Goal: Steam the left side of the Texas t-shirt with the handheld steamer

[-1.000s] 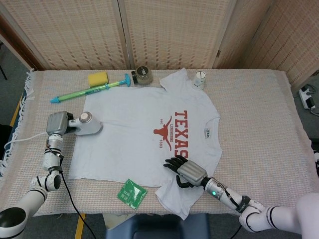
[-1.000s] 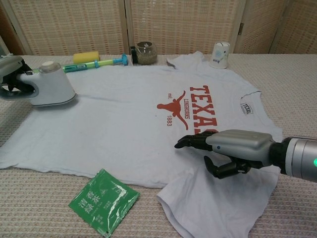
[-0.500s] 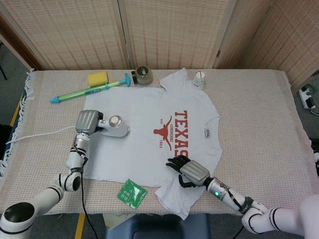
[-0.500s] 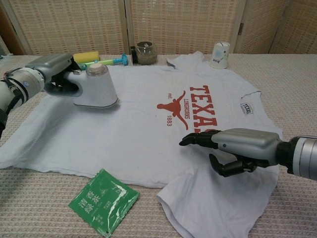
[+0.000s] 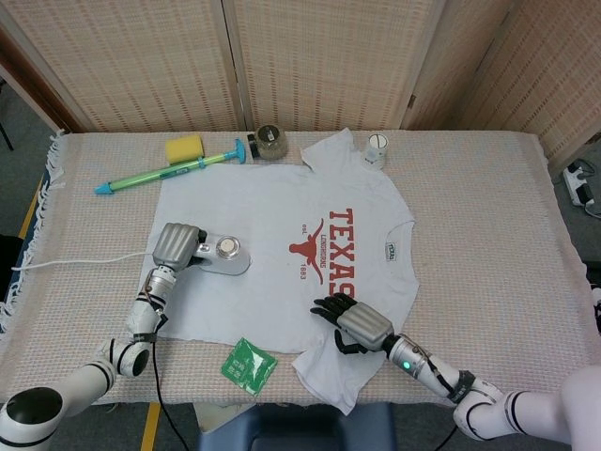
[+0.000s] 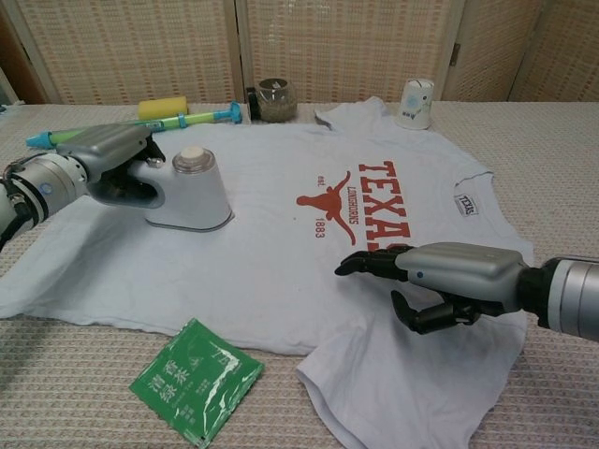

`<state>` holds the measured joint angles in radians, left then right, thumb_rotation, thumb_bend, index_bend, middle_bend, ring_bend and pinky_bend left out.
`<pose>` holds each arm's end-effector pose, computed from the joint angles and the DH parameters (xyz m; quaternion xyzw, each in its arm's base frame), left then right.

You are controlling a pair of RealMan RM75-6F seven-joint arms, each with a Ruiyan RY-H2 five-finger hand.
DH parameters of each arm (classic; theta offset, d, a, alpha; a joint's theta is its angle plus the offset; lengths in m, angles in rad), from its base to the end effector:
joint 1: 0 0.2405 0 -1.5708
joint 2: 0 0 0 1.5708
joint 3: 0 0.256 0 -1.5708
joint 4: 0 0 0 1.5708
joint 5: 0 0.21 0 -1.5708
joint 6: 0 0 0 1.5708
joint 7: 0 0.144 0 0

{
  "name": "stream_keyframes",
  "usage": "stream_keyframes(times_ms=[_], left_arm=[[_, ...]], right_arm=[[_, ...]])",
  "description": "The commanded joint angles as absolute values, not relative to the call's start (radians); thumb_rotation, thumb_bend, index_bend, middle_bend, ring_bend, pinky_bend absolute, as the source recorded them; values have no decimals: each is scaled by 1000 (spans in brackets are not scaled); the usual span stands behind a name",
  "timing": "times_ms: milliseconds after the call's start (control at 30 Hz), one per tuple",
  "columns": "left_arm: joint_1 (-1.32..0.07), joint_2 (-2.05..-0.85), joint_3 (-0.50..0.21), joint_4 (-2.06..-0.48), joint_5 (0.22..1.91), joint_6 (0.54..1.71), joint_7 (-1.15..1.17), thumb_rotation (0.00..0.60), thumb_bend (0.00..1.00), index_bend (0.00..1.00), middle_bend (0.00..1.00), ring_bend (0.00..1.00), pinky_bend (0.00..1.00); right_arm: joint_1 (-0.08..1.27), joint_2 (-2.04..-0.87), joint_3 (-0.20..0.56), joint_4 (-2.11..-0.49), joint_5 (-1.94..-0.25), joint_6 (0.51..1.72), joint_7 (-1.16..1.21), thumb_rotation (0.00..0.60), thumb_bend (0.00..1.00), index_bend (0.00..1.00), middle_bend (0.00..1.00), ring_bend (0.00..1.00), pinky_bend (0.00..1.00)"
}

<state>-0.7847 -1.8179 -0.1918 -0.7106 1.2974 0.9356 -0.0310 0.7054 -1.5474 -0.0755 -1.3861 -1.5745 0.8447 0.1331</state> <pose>-0.2181 0.4181 -0.0221 -0.7019 -0.3374 -0.3681 0.5080 -0.1878 -0.2712 -0.0599 0.8320 -0.4002 0.3150 0.2200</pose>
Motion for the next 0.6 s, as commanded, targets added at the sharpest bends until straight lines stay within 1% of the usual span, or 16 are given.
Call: stream_keyframes(times_ms=[33,367,600], left_arm=[[-762,-1789,-169,-733,1320,955,-50,600,550,836,1000,839,675],[-698,-1712,-113,-781,1375,1016,-63,600,550,836,1000,839,675],[-657,-1667,-100,-813,1377,1033,-77,600,550,836,1000,838,675]], right_arm=[[707,-1549,-75,-1385,-1576,844,135,198,868,0,0,0,0],[710,-1551,-76,-1378,-1581,845,147,199,868,0,0,0,0],[704,-1540,-78,-1383,-1583,857,149,199,867,0,0,0,0]])
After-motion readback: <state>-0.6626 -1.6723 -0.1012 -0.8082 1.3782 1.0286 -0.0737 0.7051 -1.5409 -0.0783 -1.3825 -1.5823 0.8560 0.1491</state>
